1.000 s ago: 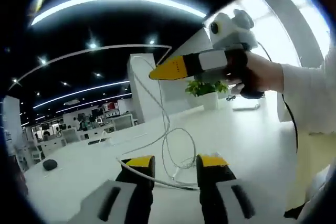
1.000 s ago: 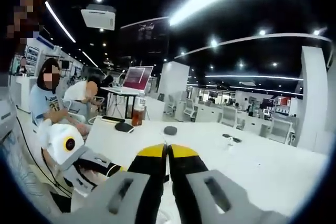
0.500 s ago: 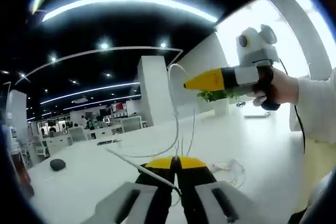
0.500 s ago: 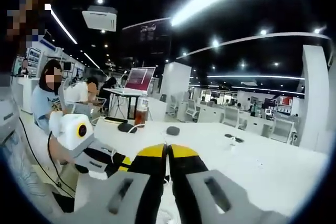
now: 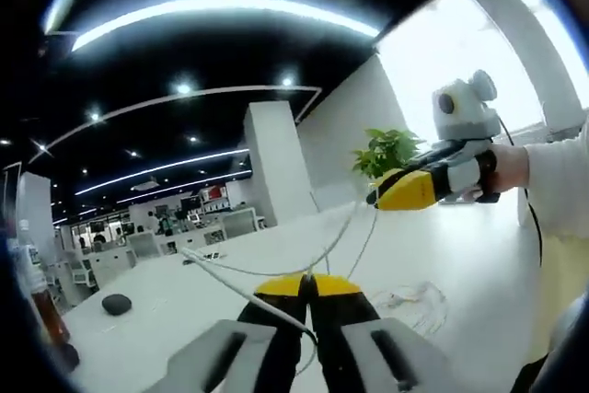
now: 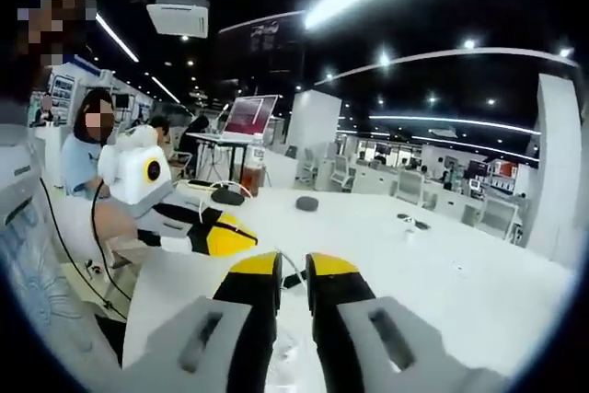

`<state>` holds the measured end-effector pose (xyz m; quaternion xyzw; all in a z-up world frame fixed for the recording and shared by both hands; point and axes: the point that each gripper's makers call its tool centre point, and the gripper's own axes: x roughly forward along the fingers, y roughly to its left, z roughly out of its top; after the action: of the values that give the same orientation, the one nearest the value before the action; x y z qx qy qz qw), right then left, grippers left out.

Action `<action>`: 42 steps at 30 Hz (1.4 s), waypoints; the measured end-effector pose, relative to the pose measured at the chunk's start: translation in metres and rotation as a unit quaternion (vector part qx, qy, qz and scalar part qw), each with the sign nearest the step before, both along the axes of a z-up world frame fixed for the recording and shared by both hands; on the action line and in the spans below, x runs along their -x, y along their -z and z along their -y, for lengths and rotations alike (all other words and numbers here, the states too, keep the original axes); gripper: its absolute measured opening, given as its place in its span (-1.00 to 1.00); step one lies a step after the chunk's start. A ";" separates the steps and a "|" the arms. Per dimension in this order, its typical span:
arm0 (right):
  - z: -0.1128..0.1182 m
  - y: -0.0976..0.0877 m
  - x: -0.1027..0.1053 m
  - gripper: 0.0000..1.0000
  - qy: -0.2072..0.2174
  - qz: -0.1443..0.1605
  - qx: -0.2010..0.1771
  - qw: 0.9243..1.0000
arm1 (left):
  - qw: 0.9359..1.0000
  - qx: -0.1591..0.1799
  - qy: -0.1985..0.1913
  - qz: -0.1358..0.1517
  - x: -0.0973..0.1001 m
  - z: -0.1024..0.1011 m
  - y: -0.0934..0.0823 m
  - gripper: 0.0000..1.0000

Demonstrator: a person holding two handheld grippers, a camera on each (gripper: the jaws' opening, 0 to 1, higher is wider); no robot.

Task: Peel open the Velcro strap on the desktop, arrange the wired earphones neatly onto it, and close the Velcro strap to secure them.

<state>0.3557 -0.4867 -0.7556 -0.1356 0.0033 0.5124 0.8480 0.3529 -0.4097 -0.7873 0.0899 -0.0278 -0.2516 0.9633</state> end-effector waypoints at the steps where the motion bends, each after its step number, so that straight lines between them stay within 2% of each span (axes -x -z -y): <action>1: 0.001 0.005 0.001 -0.75 -0.003 -0.003 0.012 1.000 | 1.000 -0.001 0.000 0.000 0.000 0.000 0.000 -0.89; 5: 0.007 0.029 0.009 -0.71 -0.016 -0.028 0.063 0.997 | 1.000 -0.010 0.005 0.001 0.000 0.003 0.002 -0.89; 9: 0.015 0.052 0.018 -0.69 -0.037 -0.046 0.125 0.990 | 1.000 -0.030 0.010 0.003 0.001 0.006 0.002 -0.89; 11: 0.015 0.056 0.022 -0.67 -0.043 -0.056 0.131 0.989 | 0.999 -0.033 0.011 0.004 0.001 0.006 0.002 -0.89; 13: 0.012 0.067 0.037 -0.66 -0.068 -0.088 0.145 0.983 | 0.999 -0.032 0.013 0.006 0.002 0.006 -0.001 -0.89; 18: -0.006 0.084 0.044 -0.63 -0.086 -0.095 0.176 0.976 | 0.999 -0.035 0.016 0.009 0.002 0.008 -0.003 -0.89; 20: -0.017 0.090 0.041 -0.62 -0.086 -0.102 0.177 0.975 | 0.999 -0.035 0.017 0.009 0.003 0.009 -0.004 -0.89; 23: -0.030 0.092 0.035 -0.60 -0.069 -0.126 0.146 0.979 | 0.999 -0.034 0.018 0.010 0.004 0.010 -0.007 -0.89; 28: -0.036 0.092 0.028 -0.56 -0.034 -0.127 0.120 0.984 | 0.999 -0.037 0.017 0.015 0.005 0.011 -0.012 -0.89; 34: -0.040 0.095 0.025 -0.47 0.000 -0.164 0.095 0.982 | 0.999 -0.036 0.019 0.019 0.005 0.011 -0.014 -0.89; 39: -0.043 0.102 0.019 -0.46 0.017 -0.180 0.089 0.979 | 0.999 -0.033 0.020 0.020 0.006 0.012 -0.015 -0.89; 42: -0.045 0.106 0.019 -0.47 0.024 -0.175 0.097 0.979 | 0.999 -0.035 0.020 0.021 0.006 0.012 -0.016 -0.89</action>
<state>0.3364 -0.4417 -0.8619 -0.1249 0.2049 0.5048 0.8292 0.3469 -0.4220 -0.7714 0.1278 -0.0410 -0.2697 0.9535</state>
